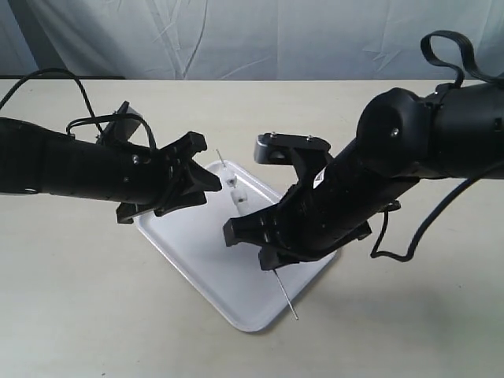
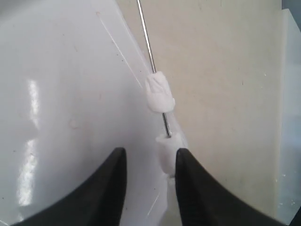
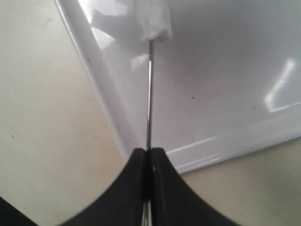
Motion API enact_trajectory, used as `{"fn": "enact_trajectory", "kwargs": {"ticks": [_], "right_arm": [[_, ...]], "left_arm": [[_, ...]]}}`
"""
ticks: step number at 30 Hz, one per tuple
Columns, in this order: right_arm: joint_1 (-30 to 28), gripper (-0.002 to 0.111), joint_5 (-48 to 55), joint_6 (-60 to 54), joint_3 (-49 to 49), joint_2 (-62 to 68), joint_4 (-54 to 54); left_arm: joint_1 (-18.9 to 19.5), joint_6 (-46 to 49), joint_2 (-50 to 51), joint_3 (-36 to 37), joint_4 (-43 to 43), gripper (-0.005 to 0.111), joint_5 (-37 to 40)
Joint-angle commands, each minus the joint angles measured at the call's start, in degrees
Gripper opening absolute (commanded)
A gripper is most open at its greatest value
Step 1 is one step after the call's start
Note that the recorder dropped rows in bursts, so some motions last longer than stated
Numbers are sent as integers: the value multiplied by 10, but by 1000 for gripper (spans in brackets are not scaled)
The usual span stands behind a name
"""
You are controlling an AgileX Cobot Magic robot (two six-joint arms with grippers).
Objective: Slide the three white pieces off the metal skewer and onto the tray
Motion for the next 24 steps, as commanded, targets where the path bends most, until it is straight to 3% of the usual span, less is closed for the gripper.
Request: {"fn": "enact_trajectory", "kwargs": {"ticks": [1,24], "right_arm": [[24,-1,-33,-12,3,-2,13],[64,-1,-11,-15,2,-19,32]], "left_arm": [[-3,-5,2,-6,-4,34,-19],[-3,-5,2,-6,-4,34,-32]]}}
